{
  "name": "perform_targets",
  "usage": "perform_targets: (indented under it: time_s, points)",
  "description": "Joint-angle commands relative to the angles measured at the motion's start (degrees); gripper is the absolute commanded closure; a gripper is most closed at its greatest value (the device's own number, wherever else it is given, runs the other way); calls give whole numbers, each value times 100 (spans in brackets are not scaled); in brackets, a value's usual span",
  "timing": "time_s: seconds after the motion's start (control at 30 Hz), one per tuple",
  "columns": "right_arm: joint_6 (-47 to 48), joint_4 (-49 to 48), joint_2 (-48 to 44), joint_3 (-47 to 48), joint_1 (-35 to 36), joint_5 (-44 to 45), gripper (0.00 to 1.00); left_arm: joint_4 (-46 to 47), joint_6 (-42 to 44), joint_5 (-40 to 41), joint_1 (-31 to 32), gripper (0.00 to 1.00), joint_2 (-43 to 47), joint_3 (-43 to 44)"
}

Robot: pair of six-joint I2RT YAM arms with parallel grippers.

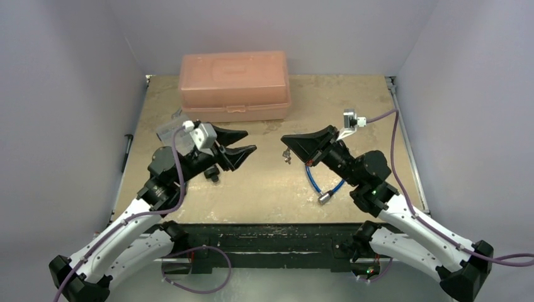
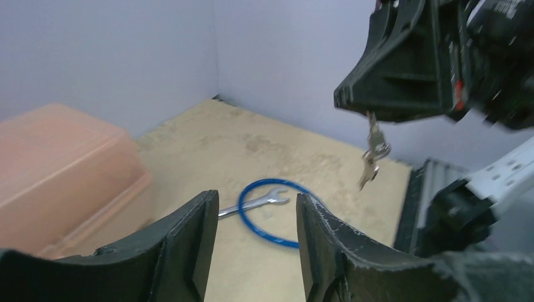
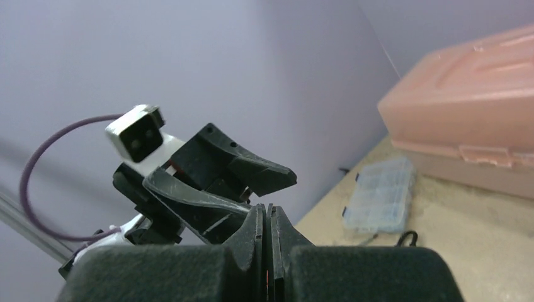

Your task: Unlock with the key

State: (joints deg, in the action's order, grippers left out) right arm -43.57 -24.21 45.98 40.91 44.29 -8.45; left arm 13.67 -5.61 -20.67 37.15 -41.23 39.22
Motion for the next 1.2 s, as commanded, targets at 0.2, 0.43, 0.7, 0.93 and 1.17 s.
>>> perform_targets:
  time_s: [0.2, 0.43, 0.7, 0.93, 1.17]
  points:
    - [-115, -1598, -241, -234, -2, 103, 100, 1634, -4088, -315, 8, 42, -749, 361]
    - [-425, -1741, -288, -314, 0, 199, 100, 3628, -4310, -718, 10, 38, -680, -316]
    - [-591, -1802, -56, -115, 3, -52, 100, 6070, -5236, -1302, 3, 36, -1484, -702]
    - [-630, -1919, 157, -41, -3, -155, 100, 7062, -5699, -1402, 53, 40, -2141, -726]
    - [-644, -2045, 313, -6, 3, -175, 100, 7119, -5624, -1350, 197, 45, -2451, -688]
